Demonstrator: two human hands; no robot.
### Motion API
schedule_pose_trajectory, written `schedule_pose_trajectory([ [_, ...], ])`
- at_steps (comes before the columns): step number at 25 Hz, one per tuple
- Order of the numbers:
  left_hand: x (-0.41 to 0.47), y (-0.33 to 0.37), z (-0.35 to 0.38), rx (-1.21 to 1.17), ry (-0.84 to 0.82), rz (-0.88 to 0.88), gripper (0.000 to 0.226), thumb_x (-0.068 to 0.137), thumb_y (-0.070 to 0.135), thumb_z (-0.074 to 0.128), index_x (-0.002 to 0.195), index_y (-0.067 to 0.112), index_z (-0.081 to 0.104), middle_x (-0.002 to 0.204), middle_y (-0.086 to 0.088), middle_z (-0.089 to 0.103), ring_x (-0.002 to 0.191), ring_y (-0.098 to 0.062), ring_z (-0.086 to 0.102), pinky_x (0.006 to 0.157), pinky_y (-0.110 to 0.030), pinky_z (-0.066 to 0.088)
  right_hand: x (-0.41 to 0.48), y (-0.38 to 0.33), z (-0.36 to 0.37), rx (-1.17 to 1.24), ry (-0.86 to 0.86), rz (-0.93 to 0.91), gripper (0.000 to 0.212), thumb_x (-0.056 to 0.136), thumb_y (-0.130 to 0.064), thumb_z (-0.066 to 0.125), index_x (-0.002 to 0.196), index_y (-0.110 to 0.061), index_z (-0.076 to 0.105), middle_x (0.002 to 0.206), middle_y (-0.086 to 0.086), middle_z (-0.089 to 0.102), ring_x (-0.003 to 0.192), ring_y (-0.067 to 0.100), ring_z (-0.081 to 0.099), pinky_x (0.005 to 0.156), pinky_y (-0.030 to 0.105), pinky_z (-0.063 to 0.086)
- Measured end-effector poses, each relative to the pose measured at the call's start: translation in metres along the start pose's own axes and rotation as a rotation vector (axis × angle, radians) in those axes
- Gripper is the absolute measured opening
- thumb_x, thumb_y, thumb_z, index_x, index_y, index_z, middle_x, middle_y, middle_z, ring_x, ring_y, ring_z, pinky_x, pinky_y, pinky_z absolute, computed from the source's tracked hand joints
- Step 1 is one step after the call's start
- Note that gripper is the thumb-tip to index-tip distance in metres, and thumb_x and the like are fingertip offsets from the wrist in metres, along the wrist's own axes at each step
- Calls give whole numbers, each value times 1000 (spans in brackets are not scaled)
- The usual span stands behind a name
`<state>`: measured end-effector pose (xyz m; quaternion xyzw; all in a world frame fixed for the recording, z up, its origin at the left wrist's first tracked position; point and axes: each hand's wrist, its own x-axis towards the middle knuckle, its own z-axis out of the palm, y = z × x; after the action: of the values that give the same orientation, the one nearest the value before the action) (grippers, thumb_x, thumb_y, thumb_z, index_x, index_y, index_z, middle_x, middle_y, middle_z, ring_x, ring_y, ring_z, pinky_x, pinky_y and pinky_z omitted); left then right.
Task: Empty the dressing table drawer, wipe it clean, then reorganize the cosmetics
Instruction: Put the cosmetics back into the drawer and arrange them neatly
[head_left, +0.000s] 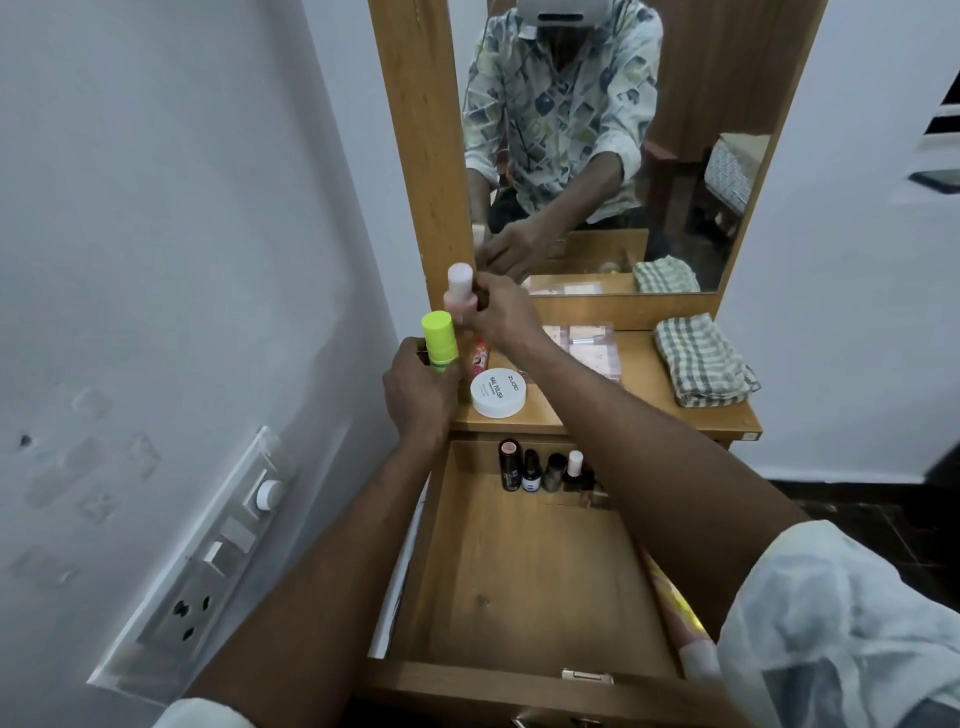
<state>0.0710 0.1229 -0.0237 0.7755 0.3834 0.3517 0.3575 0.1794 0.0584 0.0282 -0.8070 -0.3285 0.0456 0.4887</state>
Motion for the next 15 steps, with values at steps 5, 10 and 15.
schedule_pose_trajectory([
  [5,-18,14,-26,-136,82,-84,32,68,27,79,95,16,65,86,2,66,83,-21,63,70,-26,43,-33,-3,-35,74,78,-43,40,78,-23,77,115,-14,67,104,2,73,96,19,68,86,47,55],
  [10,-92,8,-35,-34,-101,-81,29,66,24,78,92,14,68,84,-1,70,77,-21,64,65,-29,47,-112,6,-69,68,89,-43,36,78,-18,77,112,-14,67,97,-6,70,80,-2,65,70,18,51],
  [15,-125,-21,-14,51,-227,-17,25,70,11,76,84,24,59,90,-3,71,81,-24,65,66,-34,51,-195,45,-83,57,64,30,29,80,-24,78,108,-20,68,93,-11,71,78,-6,65,62,12,50],
])
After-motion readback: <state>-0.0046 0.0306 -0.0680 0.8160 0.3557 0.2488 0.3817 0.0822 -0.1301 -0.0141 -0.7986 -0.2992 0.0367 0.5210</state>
